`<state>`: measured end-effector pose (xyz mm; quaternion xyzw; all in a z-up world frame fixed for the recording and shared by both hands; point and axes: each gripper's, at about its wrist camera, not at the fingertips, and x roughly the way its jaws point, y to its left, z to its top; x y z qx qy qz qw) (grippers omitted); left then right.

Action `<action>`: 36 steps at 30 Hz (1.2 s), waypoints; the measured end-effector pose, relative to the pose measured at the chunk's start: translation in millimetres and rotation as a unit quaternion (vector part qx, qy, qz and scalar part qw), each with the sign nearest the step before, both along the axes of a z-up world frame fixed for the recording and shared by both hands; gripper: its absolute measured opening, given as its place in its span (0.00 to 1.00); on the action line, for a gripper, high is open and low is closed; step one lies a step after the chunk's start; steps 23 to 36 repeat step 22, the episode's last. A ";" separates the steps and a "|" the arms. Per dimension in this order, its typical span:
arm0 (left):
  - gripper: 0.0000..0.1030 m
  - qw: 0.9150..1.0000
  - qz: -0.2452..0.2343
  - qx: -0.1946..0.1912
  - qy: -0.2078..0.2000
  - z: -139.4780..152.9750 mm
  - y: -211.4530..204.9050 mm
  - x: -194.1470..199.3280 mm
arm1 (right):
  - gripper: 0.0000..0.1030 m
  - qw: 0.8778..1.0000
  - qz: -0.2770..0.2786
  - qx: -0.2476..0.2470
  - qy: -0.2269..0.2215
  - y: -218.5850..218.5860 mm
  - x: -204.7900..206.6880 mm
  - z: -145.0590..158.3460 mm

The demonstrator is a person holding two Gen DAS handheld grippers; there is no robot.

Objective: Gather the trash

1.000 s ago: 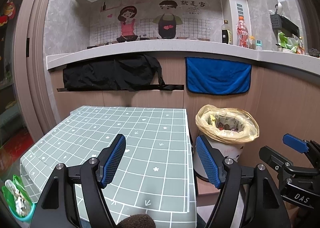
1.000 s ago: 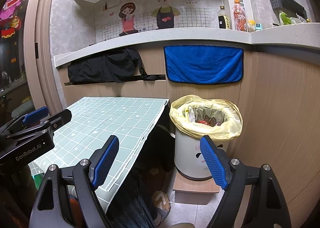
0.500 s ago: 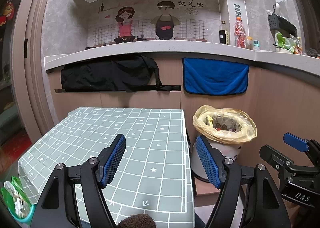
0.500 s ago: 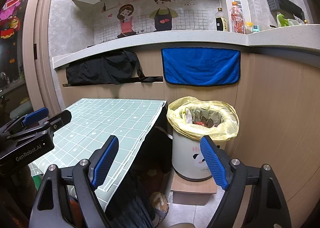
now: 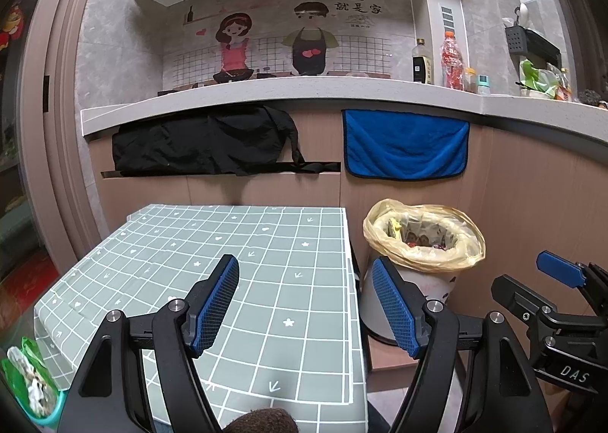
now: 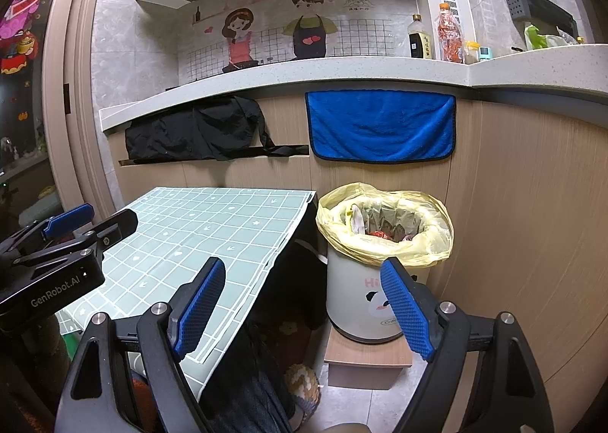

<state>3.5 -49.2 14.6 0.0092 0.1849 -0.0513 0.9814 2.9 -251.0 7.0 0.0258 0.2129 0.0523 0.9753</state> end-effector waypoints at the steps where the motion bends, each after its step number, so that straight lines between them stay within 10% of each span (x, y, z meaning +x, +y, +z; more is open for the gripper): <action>1: 0.71 1.000 0.000 0.000 0.000 0.0 -0.3 0.0 | 0.79 1.000 -0.001 -0.001 0.000 0.4 -0.6 0.0; 36: 0.71 1.000 -0.005 0.001 0.006 -2.6 2.8 2.6 | 0.79 1.000 -0.006 0.000 0.001 -2.7 -3.0 -1.7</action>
